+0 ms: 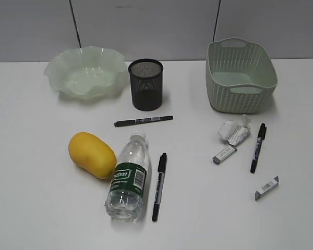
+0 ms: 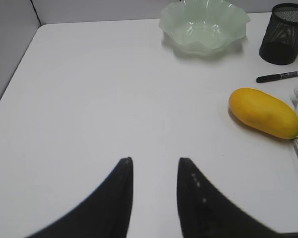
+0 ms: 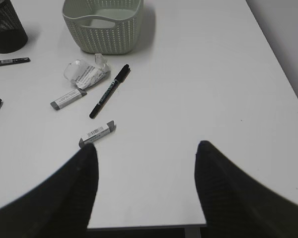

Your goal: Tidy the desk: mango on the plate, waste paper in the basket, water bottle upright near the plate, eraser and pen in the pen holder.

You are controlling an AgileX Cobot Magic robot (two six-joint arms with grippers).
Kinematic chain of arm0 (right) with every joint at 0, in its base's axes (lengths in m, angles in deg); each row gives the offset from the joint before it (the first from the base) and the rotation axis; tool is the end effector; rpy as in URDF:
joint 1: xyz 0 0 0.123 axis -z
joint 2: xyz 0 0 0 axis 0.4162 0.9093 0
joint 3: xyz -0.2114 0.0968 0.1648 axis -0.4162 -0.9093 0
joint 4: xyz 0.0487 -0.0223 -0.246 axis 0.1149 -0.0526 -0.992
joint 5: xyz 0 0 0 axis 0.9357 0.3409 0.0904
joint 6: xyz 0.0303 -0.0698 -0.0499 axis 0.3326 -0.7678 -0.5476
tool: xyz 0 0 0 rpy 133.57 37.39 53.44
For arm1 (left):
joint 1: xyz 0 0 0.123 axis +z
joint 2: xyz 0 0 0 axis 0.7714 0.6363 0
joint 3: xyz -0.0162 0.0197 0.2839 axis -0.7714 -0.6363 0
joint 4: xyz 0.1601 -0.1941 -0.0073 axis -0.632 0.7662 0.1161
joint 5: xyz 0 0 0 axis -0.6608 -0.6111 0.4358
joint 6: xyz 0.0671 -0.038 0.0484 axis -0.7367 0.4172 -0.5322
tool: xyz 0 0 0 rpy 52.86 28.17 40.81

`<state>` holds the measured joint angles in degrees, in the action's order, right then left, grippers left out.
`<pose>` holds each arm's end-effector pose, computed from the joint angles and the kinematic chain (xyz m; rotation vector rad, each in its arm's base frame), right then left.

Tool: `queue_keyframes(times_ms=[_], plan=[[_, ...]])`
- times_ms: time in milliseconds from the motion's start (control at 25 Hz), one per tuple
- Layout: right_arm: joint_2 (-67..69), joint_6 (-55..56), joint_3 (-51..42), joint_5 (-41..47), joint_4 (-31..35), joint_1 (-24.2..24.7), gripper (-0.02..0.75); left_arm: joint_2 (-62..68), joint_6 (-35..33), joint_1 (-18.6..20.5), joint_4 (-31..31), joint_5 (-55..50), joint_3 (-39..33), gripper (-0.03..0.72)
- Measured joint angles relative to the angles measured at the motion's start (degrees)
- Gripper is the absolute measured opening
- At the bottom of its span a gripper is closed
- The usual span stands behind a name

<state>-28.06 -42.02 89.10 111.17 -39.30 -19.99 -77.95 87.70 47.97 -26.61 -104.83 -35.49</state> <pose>-0.0055 0.0092 0.2806 -0.0073 2.0060 0.0268 -0.0101 0.0013 0.2827 0.0326 2.0136 -0.0225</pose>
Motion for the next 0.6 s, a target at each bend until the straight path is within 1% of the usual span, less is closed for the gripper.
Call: queue_keyframes(times_ms=[600], plan=[[0.0, 0.0, 0.0, 0.0, 0.0, 0.0, 0.49, 0.0, 0.0, 0.0, -0.03, 0.0, 0.0, 0.239]])
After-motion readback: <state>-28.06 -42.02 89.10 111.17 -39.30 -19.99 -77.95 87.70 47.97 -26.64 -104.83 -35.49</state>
